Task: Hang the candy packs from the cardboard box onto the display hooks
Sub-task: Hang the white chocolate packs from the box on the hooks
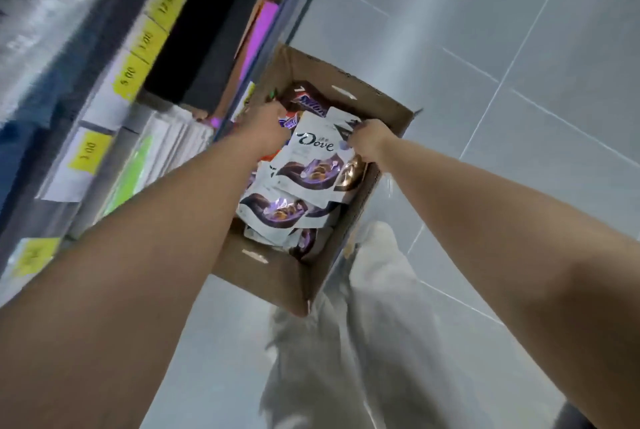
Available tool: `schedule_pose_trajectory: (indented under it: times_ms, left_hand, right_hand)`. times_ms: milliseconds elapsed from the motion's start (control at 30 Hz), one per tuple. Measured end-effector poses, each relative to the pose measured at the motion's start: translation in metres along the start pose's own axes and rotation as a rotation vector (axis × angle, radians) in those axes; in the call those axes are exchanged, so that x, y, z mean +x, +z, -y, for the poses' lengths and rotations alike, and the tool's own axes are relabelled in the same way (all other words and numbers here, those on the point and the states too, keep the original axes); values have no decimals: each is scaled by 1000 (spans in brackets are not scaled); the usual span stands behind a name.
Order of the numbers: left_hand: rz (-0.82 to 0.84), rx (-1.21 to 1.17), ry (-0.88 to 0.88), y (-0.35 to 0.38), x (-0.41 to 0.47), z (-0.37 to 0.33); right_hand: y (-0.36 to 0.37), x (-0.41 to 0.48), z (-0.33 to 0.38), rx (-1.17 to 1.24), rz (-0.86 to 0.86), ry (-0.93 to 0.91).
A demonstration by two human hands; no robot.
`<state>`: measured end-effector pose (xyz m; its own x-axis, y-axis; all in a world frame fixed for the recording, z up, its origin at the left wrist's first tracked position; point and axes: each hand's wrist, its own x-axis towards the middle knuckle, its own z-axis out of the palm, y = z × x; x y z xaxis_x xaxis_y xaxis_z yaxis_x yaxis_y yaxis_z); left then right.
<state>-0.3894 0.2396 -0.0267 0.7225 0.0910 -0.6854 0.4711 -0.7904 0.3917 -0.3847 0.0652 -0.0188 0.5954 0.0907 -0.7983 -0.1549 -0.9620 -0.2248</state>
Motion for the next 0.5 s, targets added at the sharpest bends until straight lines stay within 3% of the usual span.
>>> schedule_pose_trajectory:
  times_ms: [167,233,500]
  left_hand:
    - [134,114,99,68,85,-1]
    - [156,195,158,90,111,4]
    - [216,574,216,131,170,14]
  right_hand:
    - [13,87,-13,42,143,121]
    - [22,118,-21,-230,178,41]
    - [57,179,-48,-258,74,163]
